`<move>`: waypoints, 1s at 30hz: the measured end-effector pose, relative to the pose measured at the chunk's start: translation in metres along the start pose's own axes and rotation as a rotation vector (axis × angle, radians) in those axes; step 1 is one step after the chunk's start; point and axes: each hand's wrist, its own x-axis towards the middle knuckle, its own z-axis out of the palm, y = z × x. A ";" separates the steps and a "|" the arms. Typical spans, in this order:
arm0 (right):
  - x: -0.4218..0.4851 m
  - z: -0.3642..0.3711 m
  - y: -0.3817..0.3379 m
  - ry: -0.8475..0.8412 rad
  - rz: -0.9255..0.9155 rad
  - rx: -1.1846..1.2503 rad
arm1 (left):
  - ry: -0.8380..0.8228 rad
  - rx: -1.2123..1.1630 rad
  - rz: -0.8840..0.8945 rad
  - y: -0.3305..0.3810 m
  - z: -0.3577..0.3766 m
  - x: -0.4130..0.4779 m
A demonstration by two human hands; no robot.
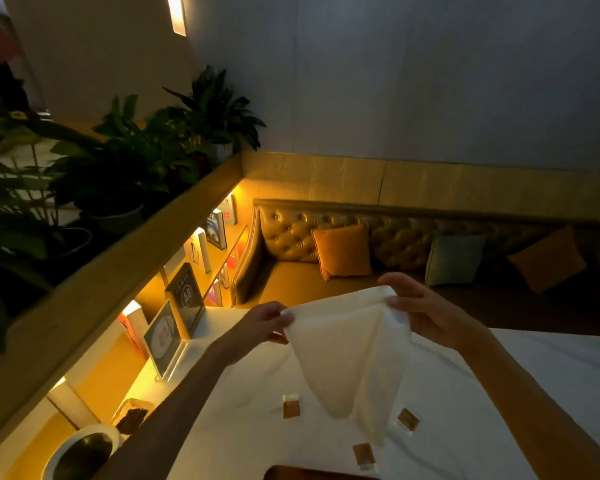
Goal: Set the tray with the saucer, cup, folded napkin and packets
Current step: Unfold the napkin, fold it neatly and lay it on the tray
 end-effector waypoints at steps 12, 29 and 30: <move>-0.029 0.069 0.014 0.180 -0.164 -0.442 | 0.381 -0.043 0.214 0.073 0.040 -0.051; -0.028 0.148 -0.010 0.327 -0.538 -1.223 | 0.232 -0.193 0.331 0.096 0.067 -0.104; -0.027 0.151 -0.011 0.341 -0.539 -1.223 | 0.240 -0.190 0.338 0.096 0.067 -0.105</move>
